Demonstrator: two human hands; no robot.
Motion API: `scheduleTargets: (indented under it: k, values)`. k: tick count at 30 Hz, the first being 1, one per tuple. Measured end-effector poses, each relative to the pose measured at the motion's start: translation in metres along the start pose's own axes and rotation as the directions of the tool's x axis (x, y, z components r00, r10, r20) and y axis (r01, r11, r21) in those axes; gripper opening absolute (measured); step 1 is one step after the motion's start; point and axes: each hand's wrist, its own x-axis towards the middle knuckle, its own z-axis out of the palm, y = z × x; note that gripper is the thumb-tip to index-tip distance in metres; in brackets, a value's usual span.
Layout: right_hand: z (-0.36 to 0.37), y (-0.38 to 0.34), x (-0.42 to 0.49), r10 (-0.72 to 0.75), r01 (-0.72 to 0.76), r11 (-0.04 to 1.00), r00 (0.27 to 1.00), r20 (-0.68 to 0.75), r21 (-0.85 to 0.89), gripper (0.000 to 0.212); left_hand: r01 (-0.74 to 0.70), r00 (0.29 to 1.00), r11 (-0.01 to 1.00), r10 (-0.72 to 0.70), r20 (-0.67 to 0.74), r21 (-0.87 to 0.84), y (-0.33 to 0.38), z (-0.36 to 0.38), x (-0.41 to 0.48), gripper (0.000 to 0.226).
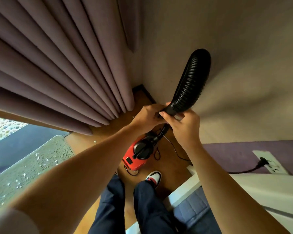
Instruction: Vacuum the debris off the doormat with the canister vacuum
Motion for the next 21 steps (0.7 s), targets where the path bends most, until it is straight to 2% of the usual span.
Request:
scheduleTargets:
  k: [5, 11, 21]
  values:
    - [0.032, -0.017, 0.011, -0.003, 0.004, 1.000, 0.998, 0.060, -0.025, 0.039, 0.020, 0.996, 0.996, -0.027, -0.084, -0.082, -0.021, -0.027, -0.011, 0.035]
    - [0.057, -0.037, 0.025, 0.000, -0.002, 1.000, 0.997, 0.073, 0.023, 0.034, 0.035, 0.983, 0.983, -0.067, -0.173, -0.181, -0.036, -0.049, -0.014, 0.036]
    - [0.092, -0.060, 0.039, -0.038, 0.034, 0.998, 0.998, 0.054, 0.059, 0.032, 0.076, 0.978, 0.973, -0.115, -0.174, -0.217, -0.061, -0.086, -0.015, 0.038]
